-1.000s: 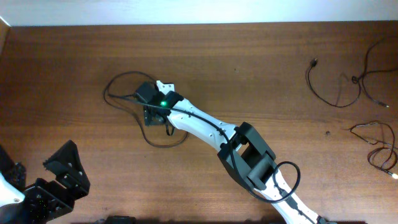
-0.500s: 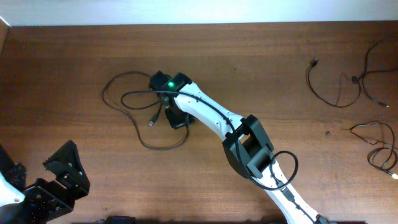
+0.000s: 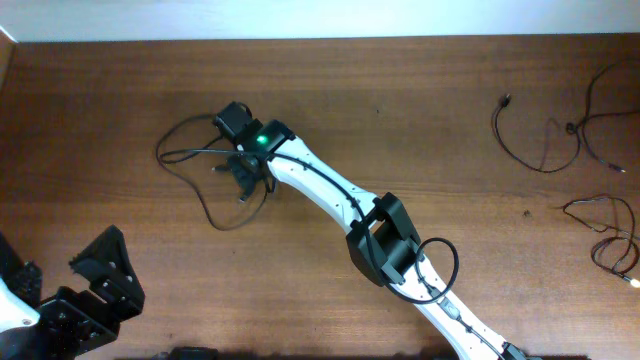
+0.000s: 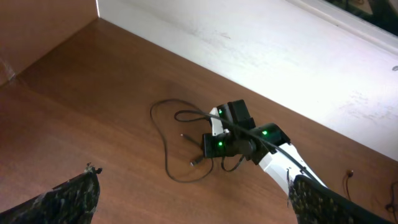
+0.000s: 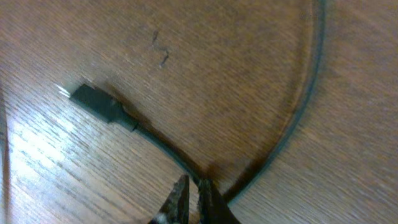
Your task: Untangle cables
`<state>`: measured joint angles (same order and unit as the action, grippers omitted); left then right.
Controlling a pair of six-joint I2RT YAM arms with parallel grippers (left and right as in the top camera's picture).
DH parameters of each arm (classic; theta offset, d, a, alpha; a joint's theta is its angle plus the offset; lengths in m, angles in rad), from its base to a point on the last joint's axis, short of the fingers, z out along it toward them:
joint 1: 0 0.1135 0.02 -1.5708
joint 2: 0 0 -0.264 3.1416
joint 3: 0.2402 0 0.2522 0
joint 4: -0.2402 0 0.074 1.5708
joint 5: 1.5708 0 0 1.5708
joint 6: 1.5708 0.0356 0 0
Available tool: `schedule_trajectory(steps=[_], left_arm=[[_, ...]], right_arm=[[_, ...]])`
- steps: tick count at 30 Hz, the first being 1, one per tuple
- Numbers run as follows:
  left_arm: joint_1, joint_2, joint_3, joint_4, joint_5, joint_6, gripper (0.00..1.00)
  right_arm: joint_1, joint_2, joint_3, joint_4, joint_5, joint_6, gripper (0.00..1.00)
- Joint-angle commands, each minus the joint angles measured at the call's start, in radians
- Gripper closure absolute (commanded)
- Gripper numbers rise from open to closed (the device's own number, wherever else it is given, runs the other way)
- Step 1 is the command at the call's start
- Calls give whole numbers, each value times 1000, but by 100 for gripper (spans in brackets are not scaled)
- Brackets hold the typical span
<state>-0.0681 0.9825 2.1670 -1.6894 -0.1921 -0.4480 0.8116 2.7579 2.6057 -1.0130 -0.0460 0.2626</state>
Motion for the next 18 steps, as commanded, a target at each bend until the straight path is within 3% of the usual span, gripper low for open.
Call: schedule_trajectory(steps=[1,5,10,14,16,18], left_arm=[[-1,0,-3,2,-14,16,1],[-1,0,-3,2,-15,16,1],[-1,0,-3,2,-14,16,1],[-1,0,-3,2,-14,16,1],[-1,0,-3,2,-14,16,1],[-1,0,-3,2,-14,16,1]], right_arm=[[-1,44,-16,-38,98,74,23],[-2,42,-12,-69,115,109,5],[-10,-21,118,-229,150,40,5],[-22,-18,94,-286,206,43,3],[-40,-18,86,-338,264,150,2],[-66,-18,11,-340,105,196,1]])
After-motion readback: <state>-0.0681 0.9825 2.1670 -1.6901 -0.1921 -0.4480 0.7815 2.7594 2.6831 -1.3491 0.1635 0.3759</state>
